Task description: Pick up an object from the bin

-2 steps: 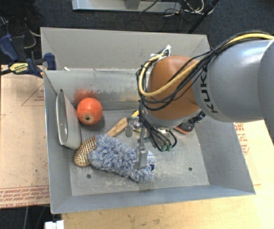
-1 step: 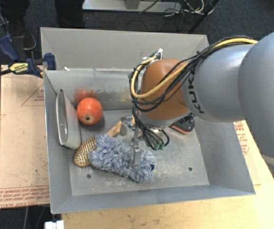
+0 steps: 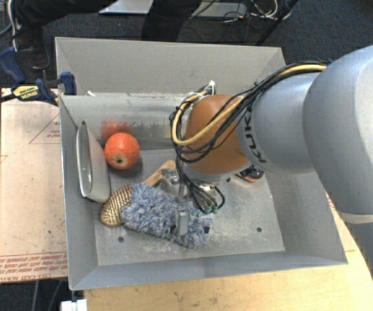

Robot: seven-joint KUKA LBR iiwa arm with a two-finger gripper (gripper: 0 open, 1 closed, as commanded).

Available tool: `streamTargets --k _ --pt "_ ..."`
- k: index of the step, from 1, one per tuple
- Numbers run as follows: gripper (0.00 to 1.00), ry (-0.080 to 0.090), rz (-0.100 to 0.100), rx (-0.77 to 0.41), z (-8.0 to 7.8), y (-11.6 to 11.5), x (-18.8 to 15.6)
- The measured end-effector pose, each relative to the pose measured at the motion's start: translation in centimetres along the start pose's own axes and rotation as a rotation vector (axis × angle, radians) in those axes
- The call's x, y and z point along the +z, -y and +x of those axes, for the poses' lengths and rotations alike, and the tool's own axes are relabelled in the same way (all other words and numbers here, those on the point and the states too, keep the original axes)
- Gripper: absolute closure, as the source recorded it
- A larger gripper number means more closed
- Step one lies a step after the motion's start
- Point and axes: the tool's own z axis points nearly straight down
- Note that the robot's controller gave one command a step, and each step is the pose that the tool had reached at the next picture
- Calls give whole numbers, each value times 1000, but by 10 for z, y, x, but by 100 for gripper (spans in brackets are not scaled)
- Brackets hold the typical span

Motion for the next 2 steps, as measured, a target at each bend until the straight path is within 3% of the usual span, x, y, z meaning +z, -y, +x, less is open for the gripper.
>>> streamTargets --k 1,2 --pt "100 15 -1 -69 2 2 -1" --pt "100 15 -1 -69 2 2 -1"
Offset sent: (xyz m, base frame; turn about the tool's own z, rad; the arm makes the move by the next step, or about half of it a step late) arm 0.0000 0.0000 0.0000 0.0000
